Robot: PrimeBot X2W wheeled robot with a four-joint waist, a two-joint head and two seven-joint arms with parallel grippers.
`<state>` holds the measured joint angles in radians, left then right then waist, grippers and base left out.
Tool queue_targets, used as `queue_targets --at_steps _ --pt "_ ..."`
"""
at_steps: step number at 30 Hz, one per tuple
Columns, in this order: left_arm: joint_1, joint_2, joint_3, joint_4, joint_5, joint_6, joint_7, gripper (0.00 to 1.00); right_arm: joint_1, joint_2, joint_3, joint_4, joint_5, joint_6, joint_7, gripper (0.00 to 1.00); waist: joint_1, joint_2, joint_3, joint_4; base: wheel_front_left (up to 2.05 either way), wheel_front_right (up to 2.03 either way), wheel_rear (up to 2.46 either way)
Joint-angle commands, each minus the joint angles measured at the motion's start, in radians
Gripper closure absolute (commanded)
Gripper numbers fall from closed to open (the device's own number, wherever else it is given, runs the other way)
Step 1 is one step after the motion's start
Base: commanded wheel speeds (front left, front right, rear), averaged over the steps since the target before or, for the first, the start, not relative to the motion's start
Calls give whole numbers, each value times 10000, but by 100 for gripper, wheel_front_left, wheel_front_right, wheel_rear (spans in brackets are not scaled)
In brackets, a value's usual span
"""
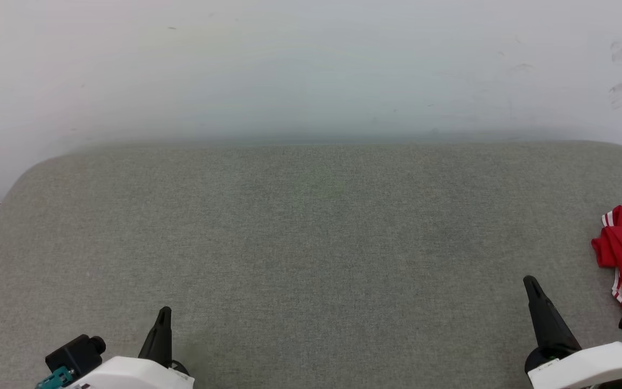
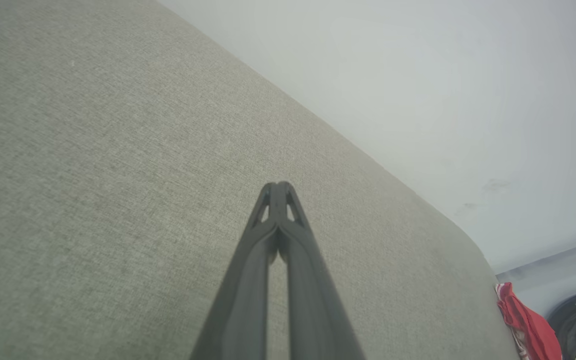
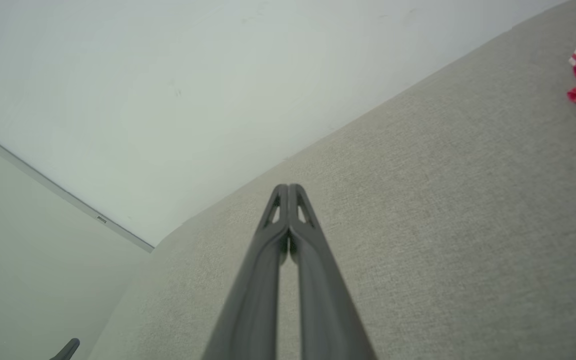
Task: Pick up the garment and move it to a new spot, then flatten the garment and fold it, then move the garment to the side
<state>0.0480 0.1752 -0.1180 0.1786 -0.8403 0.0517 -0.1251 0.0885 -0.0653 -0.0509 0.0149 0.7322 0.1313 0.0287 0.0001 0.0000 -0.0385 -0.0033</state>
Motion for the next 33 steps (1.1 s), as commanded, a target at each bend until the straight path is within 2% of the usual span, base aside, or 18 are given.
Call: queue_targets --at_steps 1,33 --pt "-339 -24 136 -90 -293 -118 62 100 -310 -106 0 -29 385 -1 33 100 -1 0 6 1 0 0 0" --pt "-913 -509 1052 232 -3670 -897 1050 100 -1072 -140 -99 999 4298 -4 242 100 -1 0 149 12 0 0 0"
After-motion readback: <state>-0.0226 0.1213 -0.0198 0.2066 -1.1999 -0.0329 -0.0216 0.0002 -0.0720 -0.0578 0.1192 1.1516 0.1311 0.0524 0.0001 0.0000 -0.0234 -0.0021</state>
